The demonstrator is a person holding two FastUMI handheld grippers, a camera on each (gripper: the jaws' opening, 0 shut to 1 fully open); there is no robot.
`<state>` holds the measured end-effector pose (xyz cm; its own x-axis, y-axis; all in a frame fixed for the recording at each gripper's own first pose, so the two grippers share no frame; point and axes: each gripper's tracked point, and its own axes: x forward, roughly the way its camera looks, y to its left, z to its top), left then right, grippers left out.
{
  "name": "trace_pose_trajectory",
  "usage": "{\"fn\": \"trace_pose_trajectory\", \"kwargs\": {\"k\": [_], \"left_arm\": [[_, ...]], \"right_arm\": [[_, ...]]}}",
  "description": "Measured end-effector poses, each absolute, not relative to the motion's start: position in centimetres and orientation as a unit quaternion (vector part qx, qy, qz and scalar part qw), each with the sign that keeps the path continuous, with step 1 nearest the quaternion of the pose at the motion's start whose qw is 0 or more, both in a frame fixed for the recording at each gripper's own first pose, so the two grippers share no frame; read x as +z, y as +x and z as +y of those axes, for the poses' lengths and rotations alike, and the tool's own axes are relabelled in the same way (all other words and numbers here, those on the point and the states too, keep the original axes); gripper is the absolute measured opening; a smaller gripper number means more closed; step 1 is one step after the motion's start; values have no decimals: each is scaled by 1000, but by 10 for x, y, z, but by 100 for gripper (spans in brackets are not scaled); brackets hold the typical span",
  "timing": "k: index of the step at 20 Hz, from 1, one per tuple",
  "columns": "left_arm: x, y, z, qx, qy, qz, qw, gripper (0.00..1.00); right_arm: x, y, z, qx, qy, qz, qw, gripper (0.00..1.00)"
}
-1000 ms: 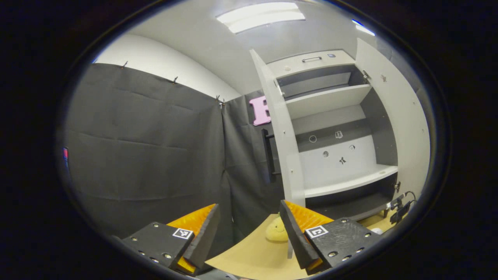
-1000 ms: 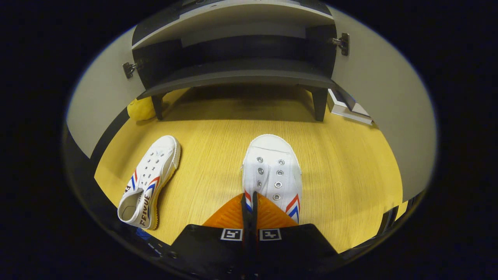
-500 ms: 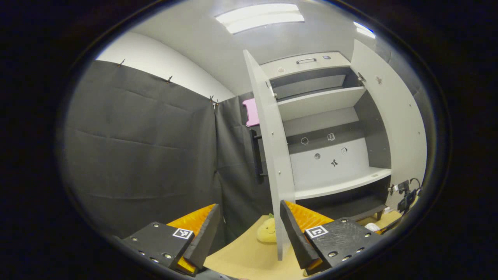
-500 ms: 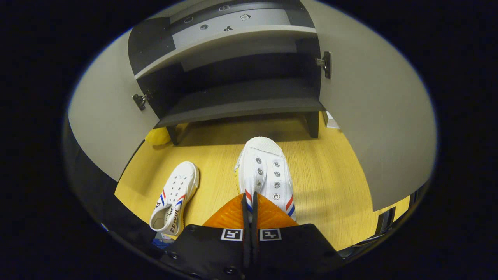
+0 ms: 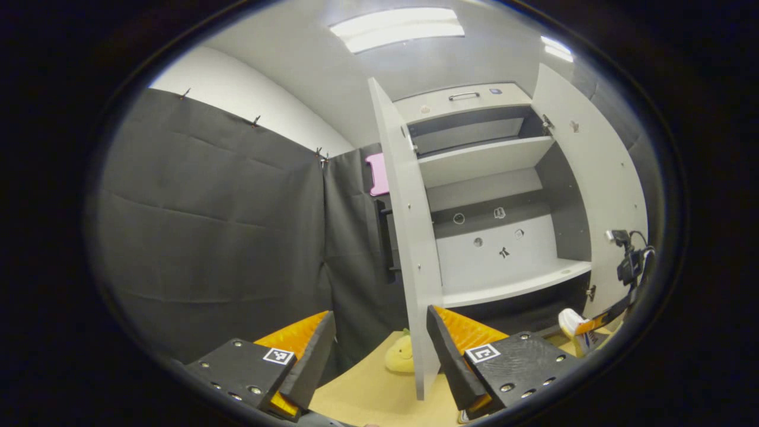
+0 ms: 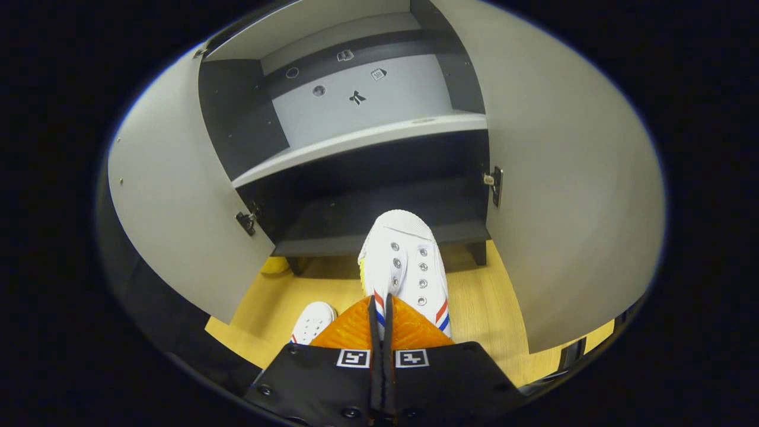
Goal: Grab one shoe with the right hand and put it into the shoe cabinet, grab the other shoe with the left hand and put it into the shoe cabinet; then close the right door with the right hand and the left door with the left hand.
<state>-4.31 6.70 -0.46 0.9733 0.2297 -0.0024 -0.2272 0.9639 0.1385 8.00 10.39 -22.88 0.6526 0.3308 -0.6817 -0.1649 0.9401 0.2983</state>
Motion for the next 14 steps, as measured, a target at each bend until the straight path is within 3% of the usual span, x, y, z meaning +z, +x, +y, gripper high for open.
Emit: {"fn": "trace_pose_trajectory", "kwargs": {"k": [14], "left_arm": [[-4,-48,81,141,67,5,988,89]], "right_arm": [[-123,178,116,149,104,270,945,2]]}}
